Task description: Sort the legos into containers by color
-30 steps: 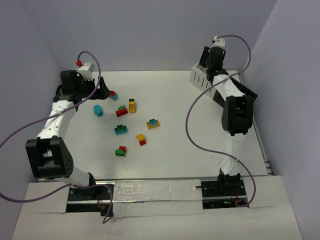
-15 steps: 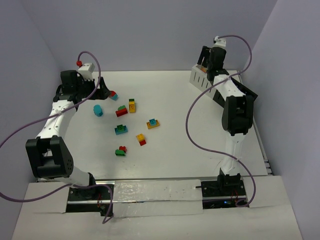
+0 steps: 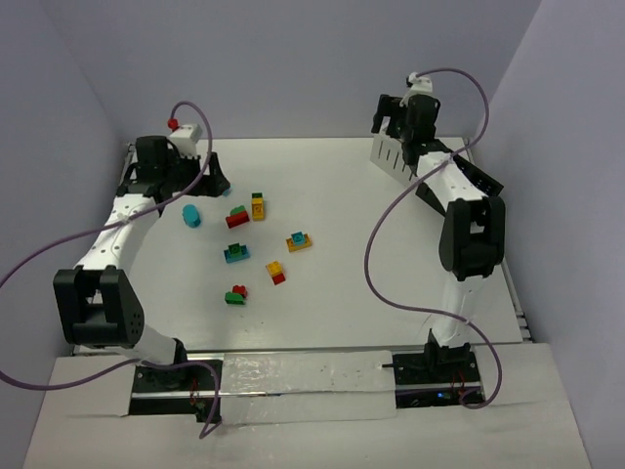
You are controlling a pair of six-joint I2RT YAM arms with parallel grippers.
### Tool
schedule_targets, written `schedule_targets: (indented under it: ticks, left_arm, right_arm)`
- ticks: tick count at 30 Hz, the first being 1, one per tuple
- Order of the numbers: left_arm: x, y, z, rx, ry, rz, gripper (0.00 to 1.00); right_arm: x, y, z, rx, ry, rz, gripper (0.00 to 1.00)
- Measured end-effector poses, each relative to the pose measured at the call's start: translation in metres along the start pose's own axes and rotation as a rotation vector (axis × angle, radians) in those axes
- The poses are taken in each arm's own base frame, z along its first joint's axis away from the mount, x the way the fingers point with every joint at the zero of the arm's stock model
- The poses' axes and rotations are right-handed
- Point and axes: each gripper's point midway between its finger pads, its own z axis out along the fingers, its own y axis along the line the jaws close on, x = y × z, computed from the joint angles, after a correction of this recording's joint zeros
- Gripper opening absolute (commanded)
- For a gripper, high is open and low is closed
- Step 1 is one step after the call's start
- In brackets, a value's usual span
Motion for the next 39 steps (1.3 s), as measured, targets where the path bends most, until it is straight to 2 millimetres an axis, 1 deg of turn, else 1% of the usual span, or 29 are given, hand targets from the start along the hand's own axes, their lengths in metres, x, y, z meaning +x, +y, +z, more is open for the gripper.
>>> schedule_targets:
  ticks: [3,6,8,9,11,14,16,19,21,23,27,33,39]
  left_arm:
    - [0.01,-0.026,0.011,0.006,0.043,0.04,0.99]
    - [0.025,-0.059,0.027,0.031,0.094,0.074,0.93]
    - [0.038,-0.073,0.036,0.038,0.13,0.073,0.87]
    - [0.043,-0.077,0.04,0.034,0.146,0.063,0.84]
    - [0.053,-0.08,0.047,0.014,0.173,0.037,0.78]
    - [0.067,-0.081,0.059,-0.029,0.212,-0.006,0.67]
    - [0.074,-0.08,0.07,-0.068,0.233,-0.028,0.62]
    - [0.08,-0.078,0.089,-0.129,0.262,-0.052,0.59]
    - [0.079,-0.075,0.1,-0.165,0.263,-0.064,0.58]
    - [0.083,-0.071,0.106,-0.197,0.276,-0.072,0.6]
    - [0.081,-0.06,0.121,-0.264,0.273,-0.081,0.65]
    - [0.087,-0.05,0.129,-0.316,0.291,-0.078,0.64]
    - [0.102,-0.045,0.133,-0.33,0.332,-0.076,0.62]
  right_arm:
    - [-0.009,0.031,-0.03,-0.064,0.007,-0.037,1.0]
    - [-0.025,0.057,-0.057,-0.121,-0.003,-0.062,1.0]
    - [-0.035,0.064,-0.07,-0.137,-0.012,-0.069,1.0]
    - [-0.038,0.064,-0.076,-0.137,-0.016,-0.072,1.0]
    - [-0.034,0.058,-0.085,-0.124,-0.003,-0.076,1.0]
    - [-0.015,0.048,-0.094,-0.1,0.045,-0.087,1.0]
    - [0.001,0.043,-0.097,-0.09,0.086,-0.093,1.0]
    - [0.02,0.039,-0.099,-0.083,0.134,-0.102,1.0]
    - [0.028,0.037,-0.1,-0.08,0.156,-0.104,1.0]
    - [0.032,0.036,-0.101,-0.078,0.167,-0.108,1.0]
    - [0.032,0.036,-0.102,-0.079,0.168,-0.109,1.0]
    - [0.031,0.035,-0.103,-0.077,0.168,-0.112,1.0]
    - [0.031,0.035,-0.103,-0.078,0.17,-0.114,1.0]
